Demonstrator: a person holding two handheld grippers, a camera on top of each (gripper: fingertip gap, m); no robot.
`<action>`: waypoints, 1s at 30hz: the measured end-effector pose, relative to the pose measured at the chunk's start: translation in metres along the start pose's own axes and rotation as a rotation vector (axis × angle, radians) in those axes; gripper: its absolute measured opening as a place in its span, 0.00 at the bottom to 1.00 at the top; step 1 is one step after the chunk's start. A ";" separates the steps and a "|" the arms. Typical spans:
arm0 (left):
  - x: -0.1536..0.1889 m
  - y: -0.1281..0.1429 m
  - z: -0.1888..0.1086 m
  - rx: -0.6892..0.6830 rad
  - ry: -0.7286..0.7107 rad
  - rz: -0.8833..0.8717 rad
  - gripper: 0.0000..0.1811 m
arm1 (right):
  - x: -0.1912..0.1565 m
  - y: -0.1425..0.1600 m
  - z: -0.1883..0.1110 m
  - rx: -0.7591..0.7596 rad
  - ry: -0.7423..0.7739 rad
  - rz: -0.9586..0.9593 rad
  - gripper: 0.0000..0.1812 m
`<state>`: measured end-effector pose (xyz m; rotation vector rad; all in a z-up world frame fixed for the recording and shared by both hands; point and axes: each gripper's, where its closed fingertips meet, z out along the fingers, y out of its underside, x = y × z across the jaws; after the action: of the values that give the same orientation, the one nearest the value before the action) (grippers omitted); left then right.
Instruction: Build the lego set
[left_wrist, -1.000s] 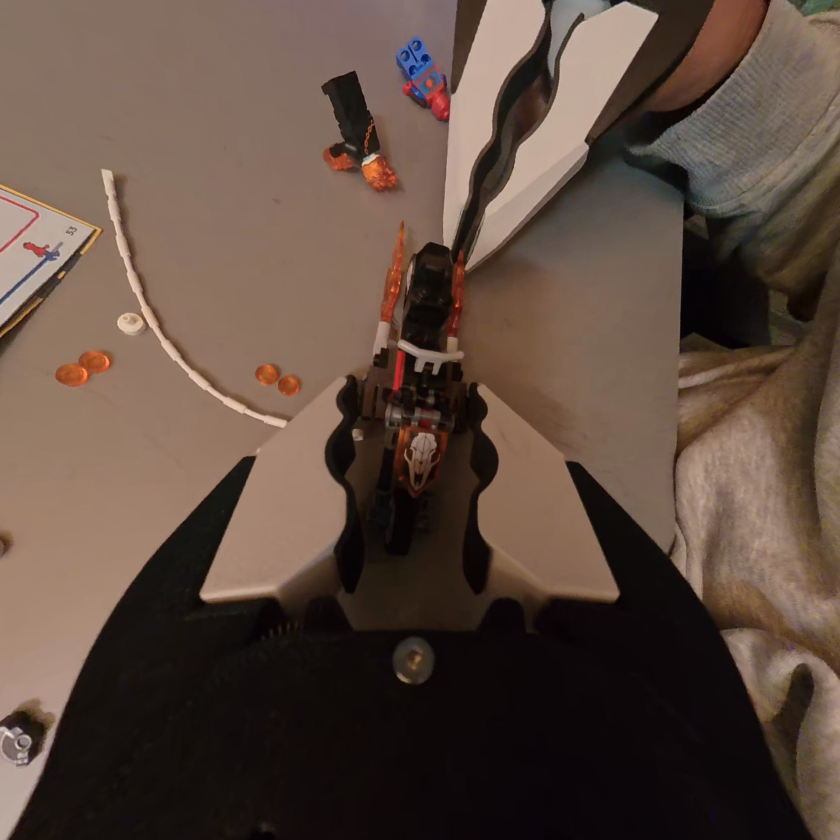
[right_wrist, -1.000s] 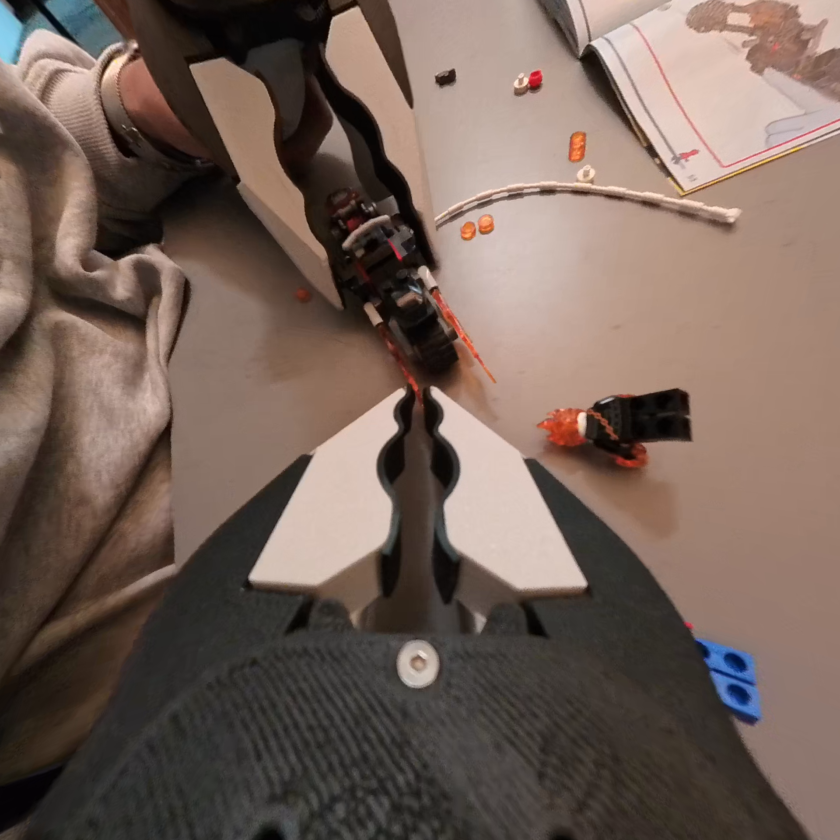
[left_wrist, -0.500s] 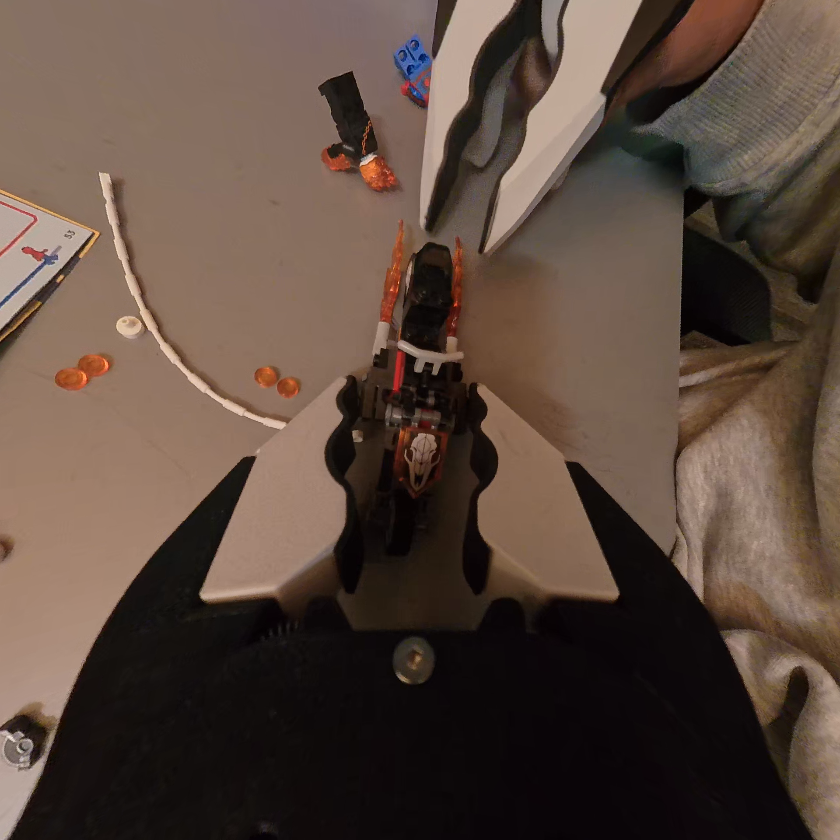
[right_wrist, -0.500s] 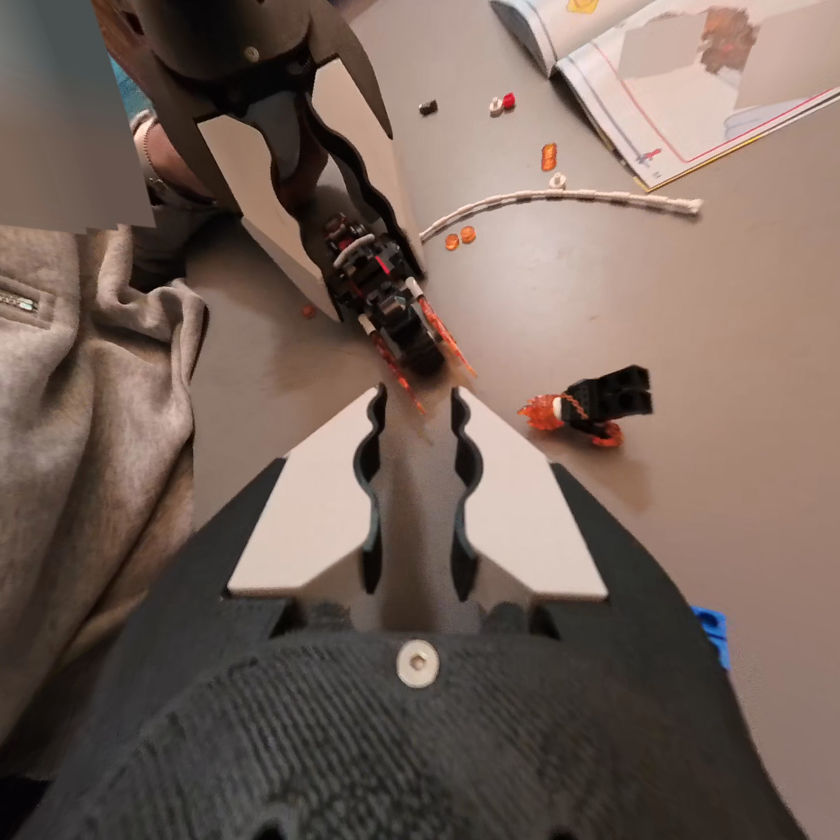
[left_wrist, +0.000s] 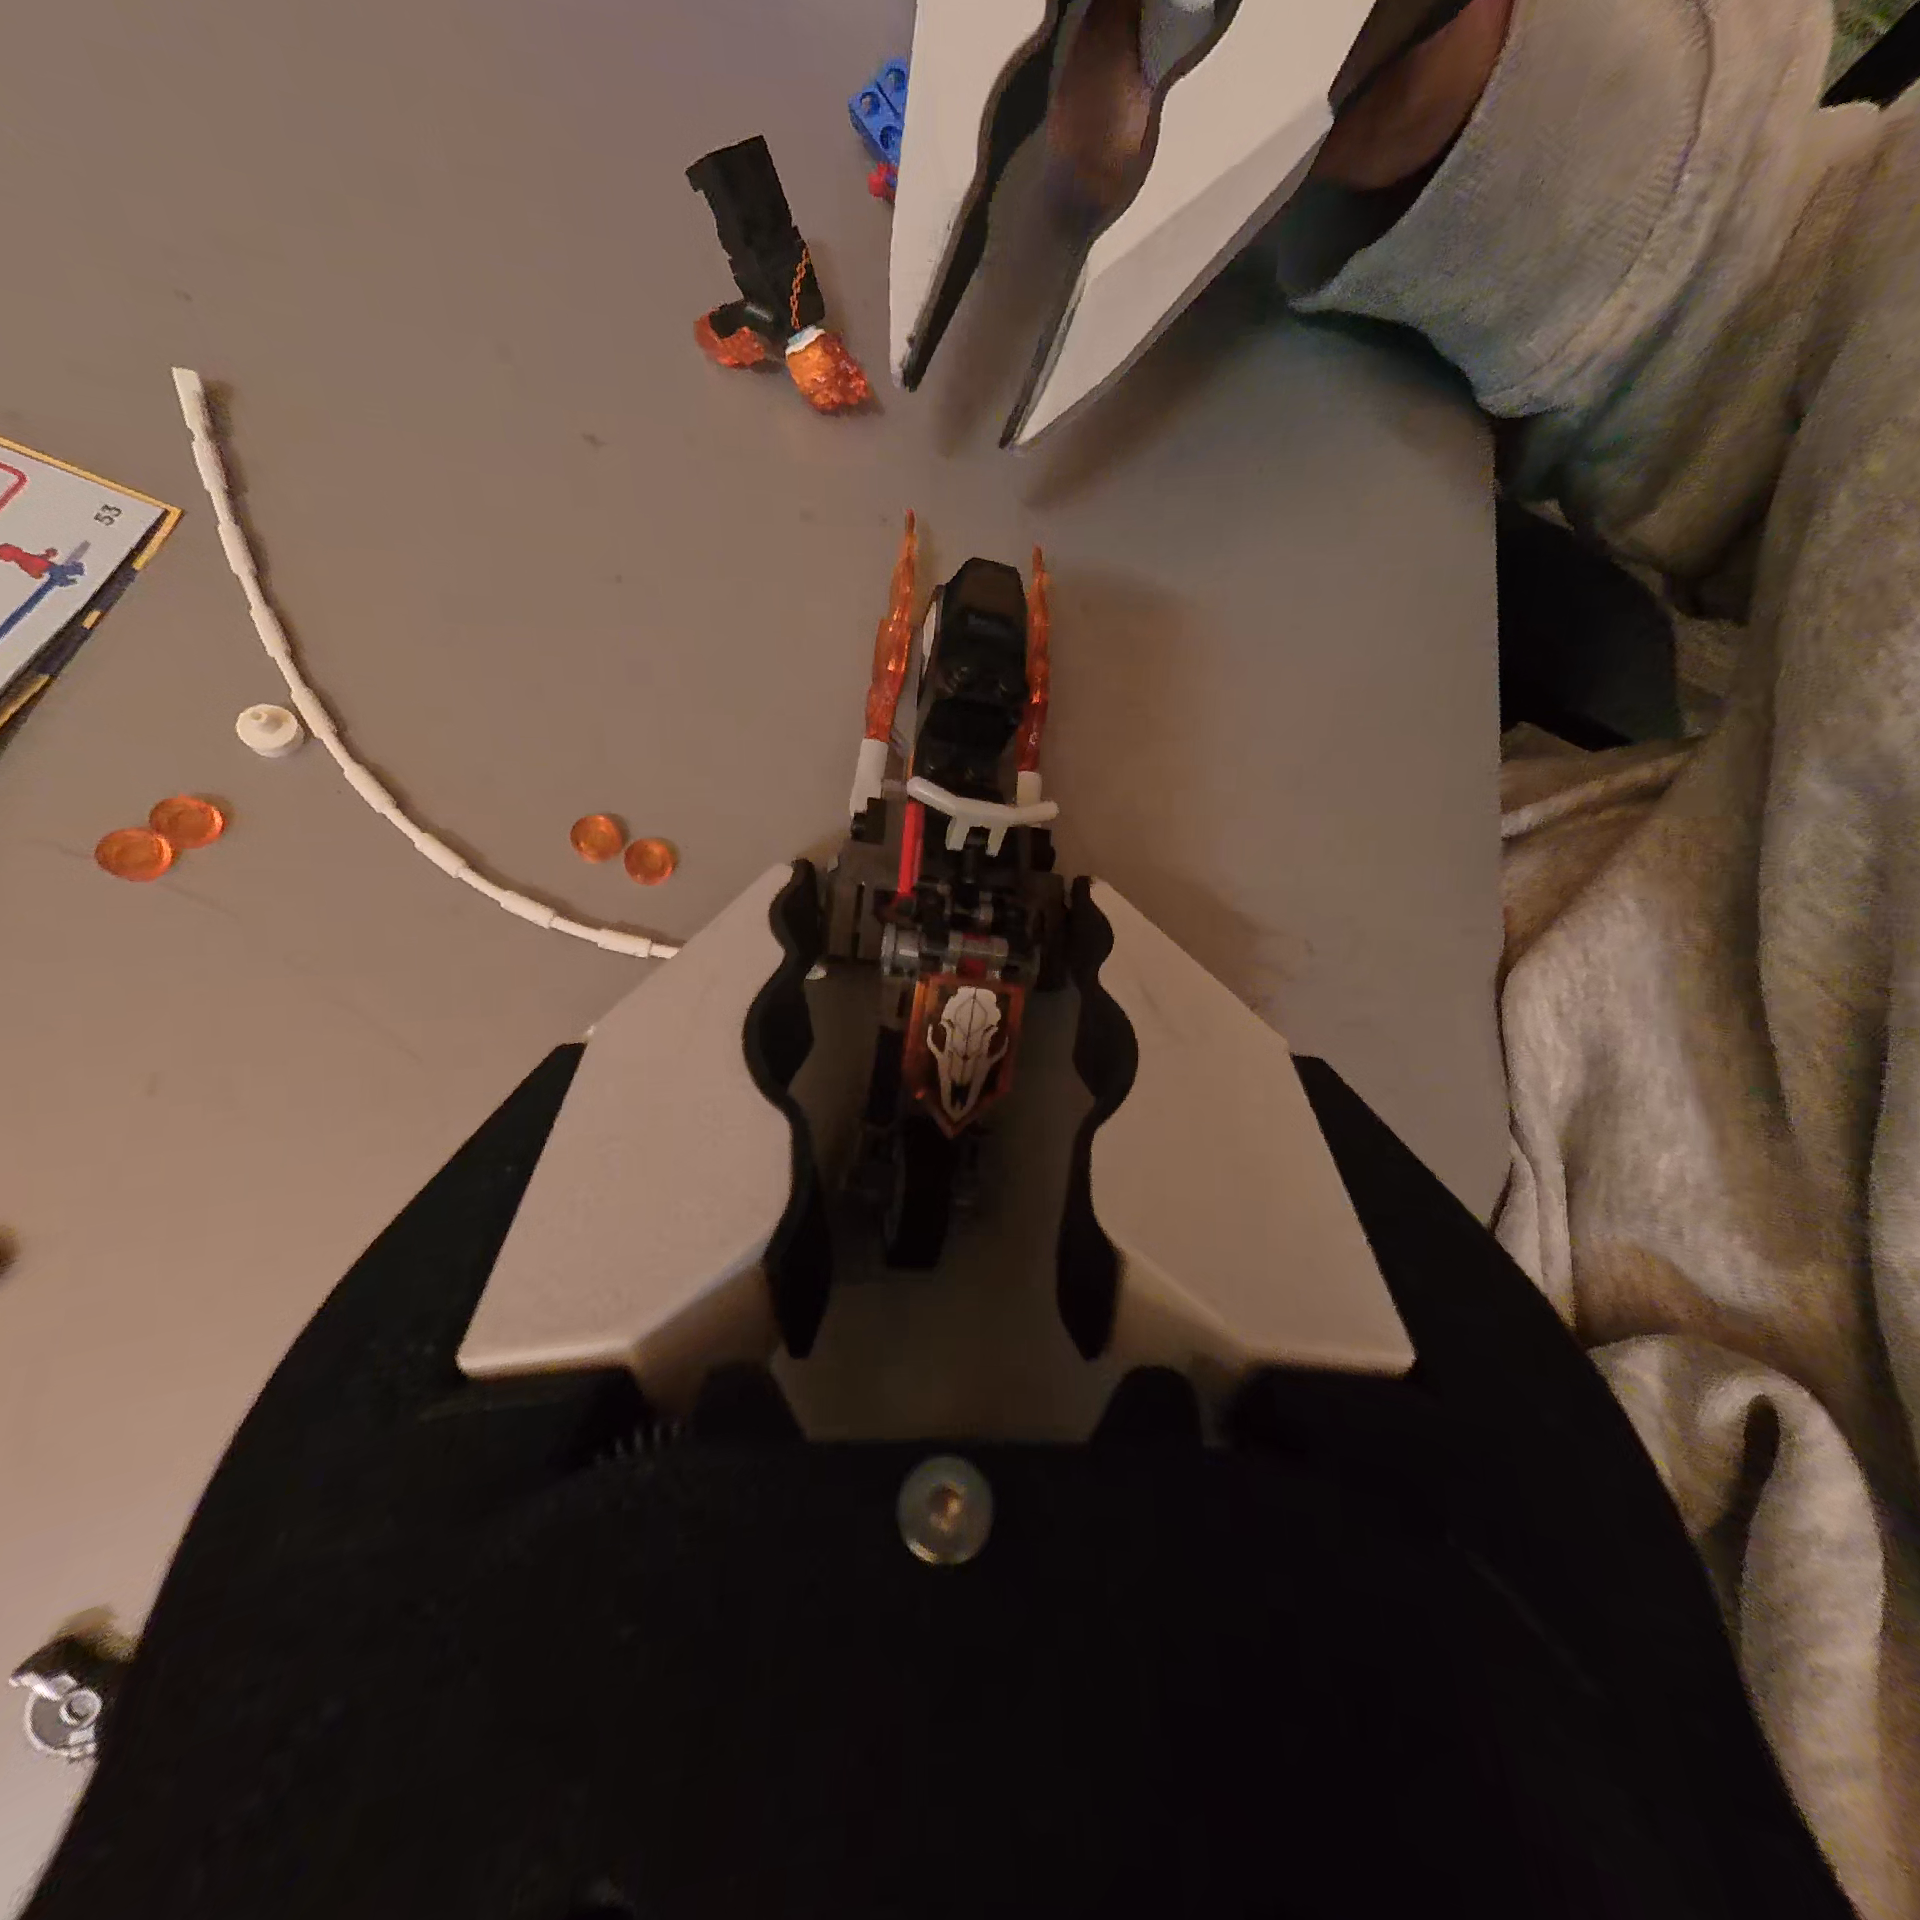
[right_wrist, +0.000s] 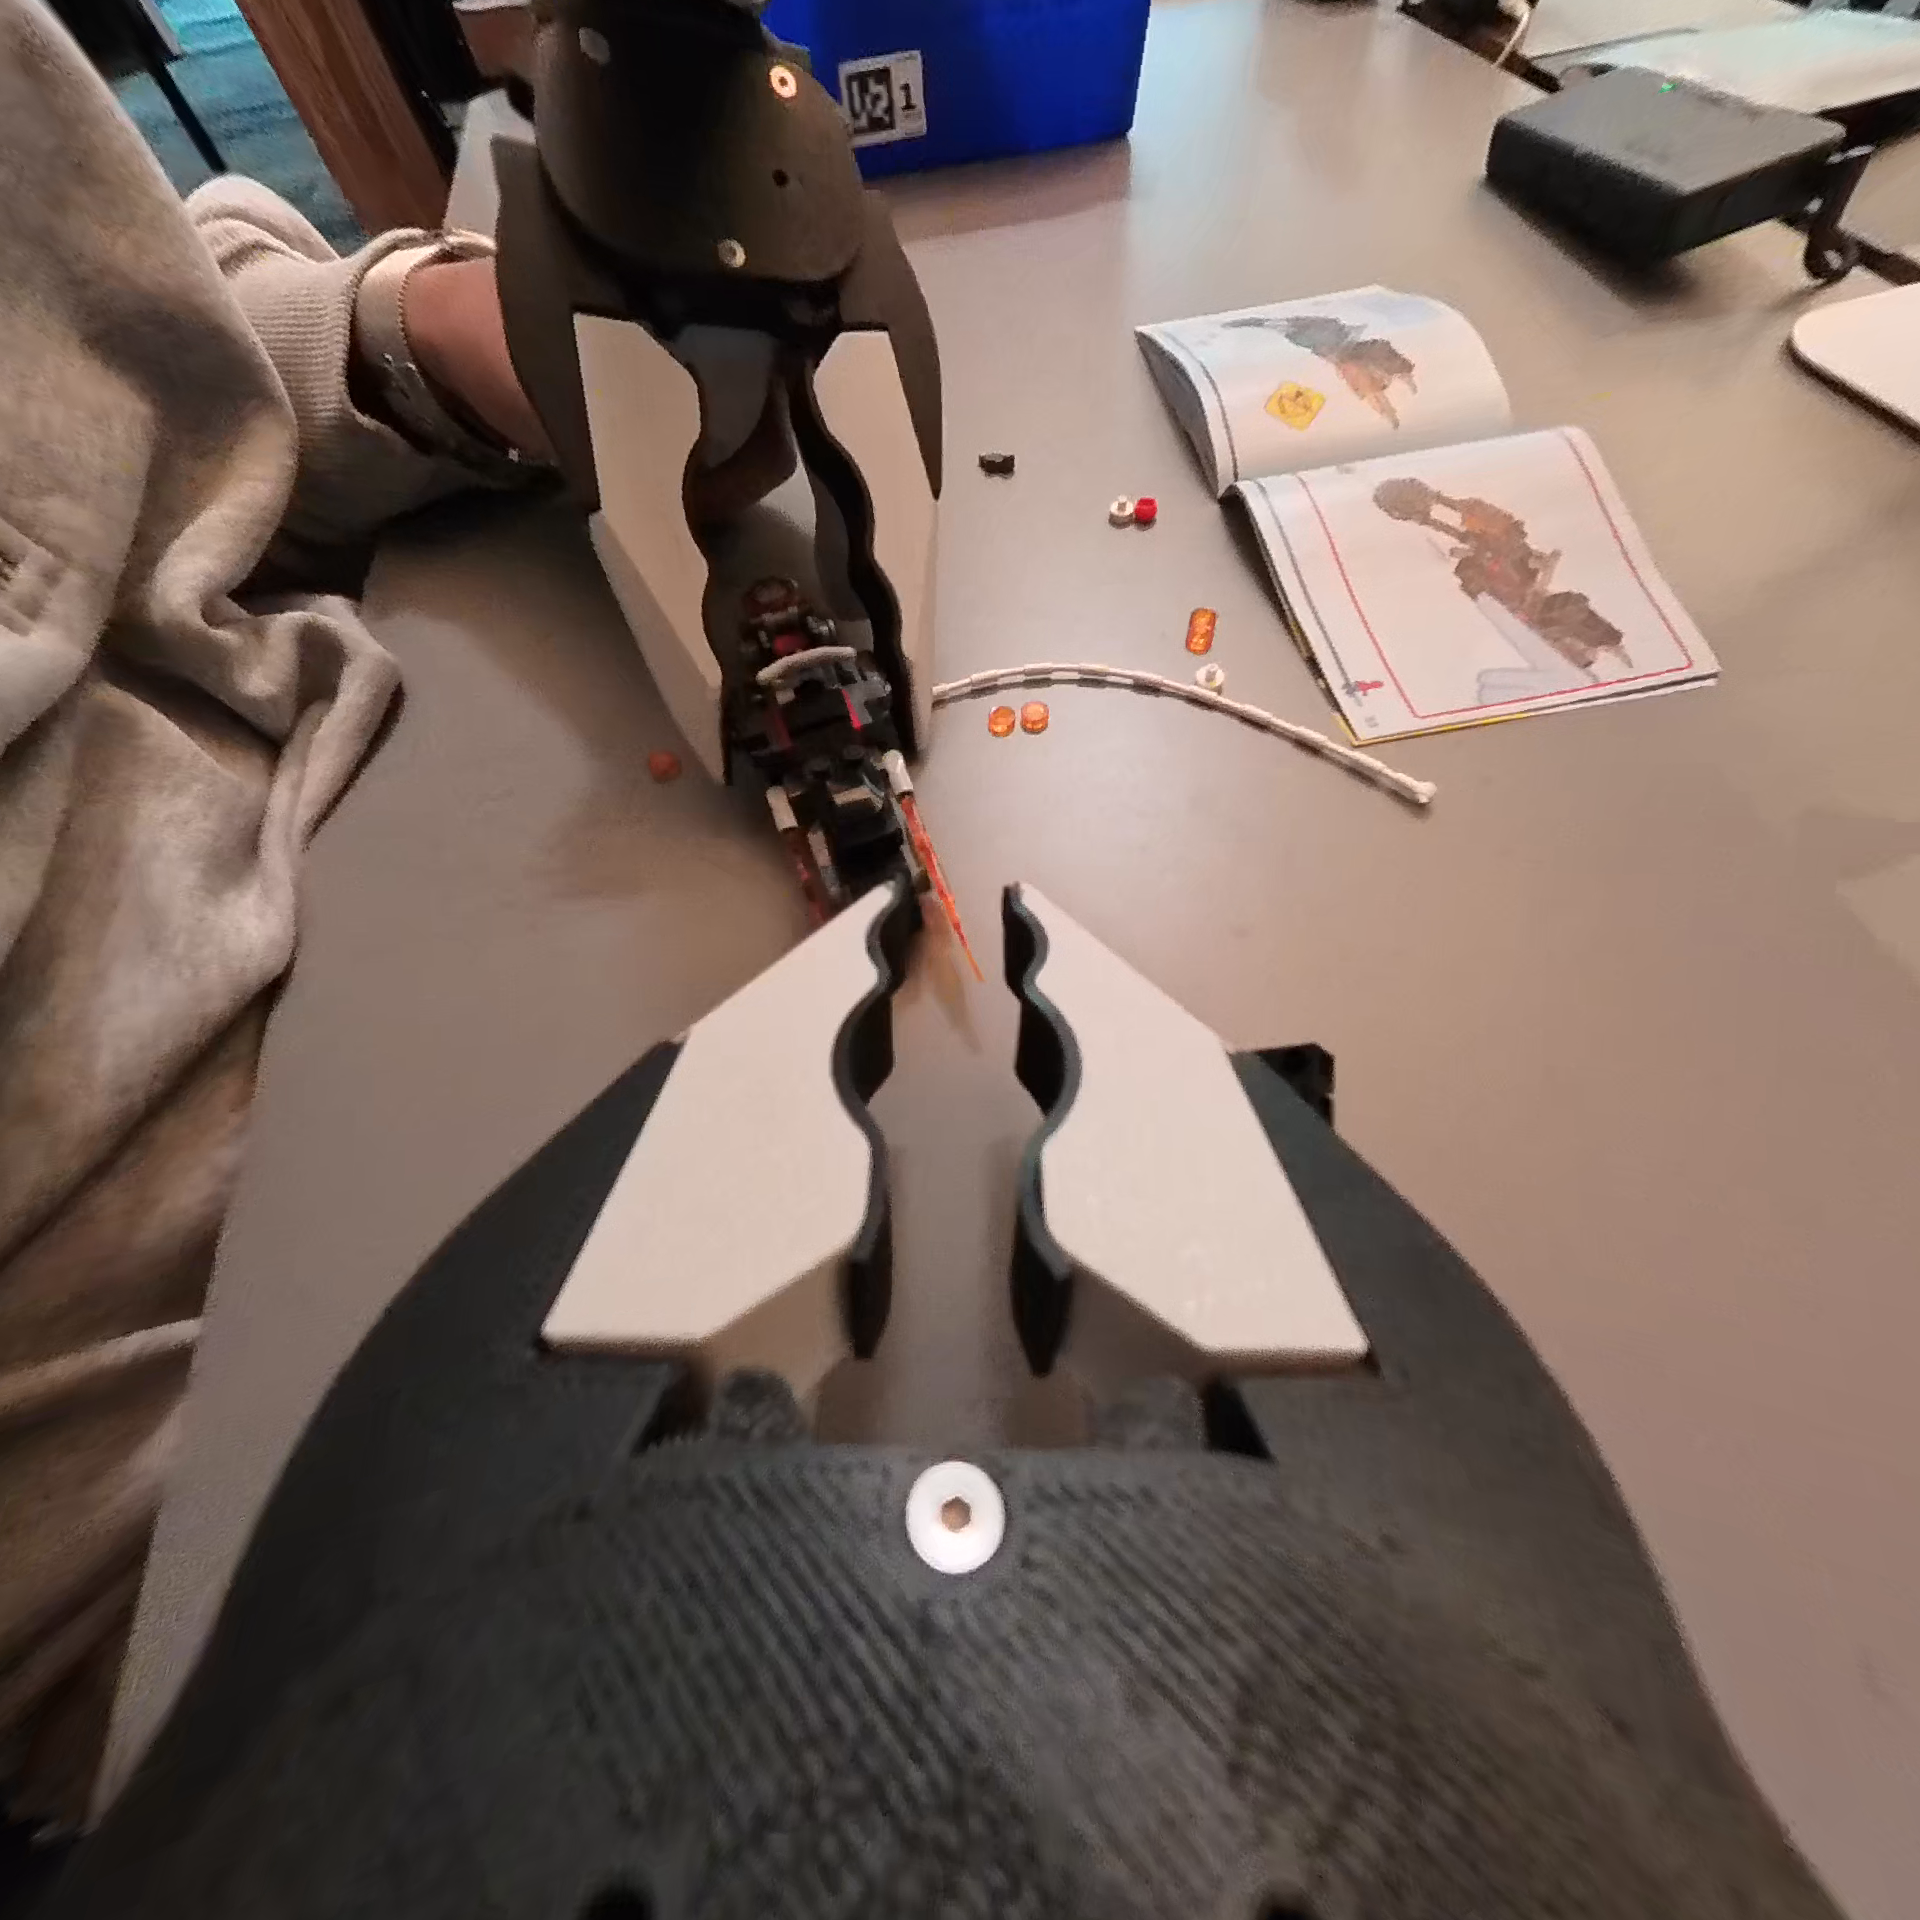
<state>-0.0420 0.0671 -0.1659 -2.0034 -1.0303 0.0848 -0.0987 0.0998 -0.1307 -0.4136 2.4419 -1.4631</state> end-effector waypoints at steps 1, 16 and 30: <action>0.000 0.000 0.000 0.001 0.003 -0.002 0.26 | 0.001 0.001 0.000 -0.004 0.009 -0.010 0.09; 0.001 0.000 0.000 0.001 0.018 -0.012 0.26 | 0.008 0.015 0.012 -0.116 0.030 -0.049 0.12; 0.002 0.000 0.001 -0.004 0.017 0.002 0.26 | 0.004 0.019 0.022 -0.168 0.009 -0.107 0.07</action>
<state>-0.0412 0.0687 -0.1661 -2.0055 -1.0182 0.0666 -0.0962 0.0896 -0.1580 -0.5821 2.5968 -1.3057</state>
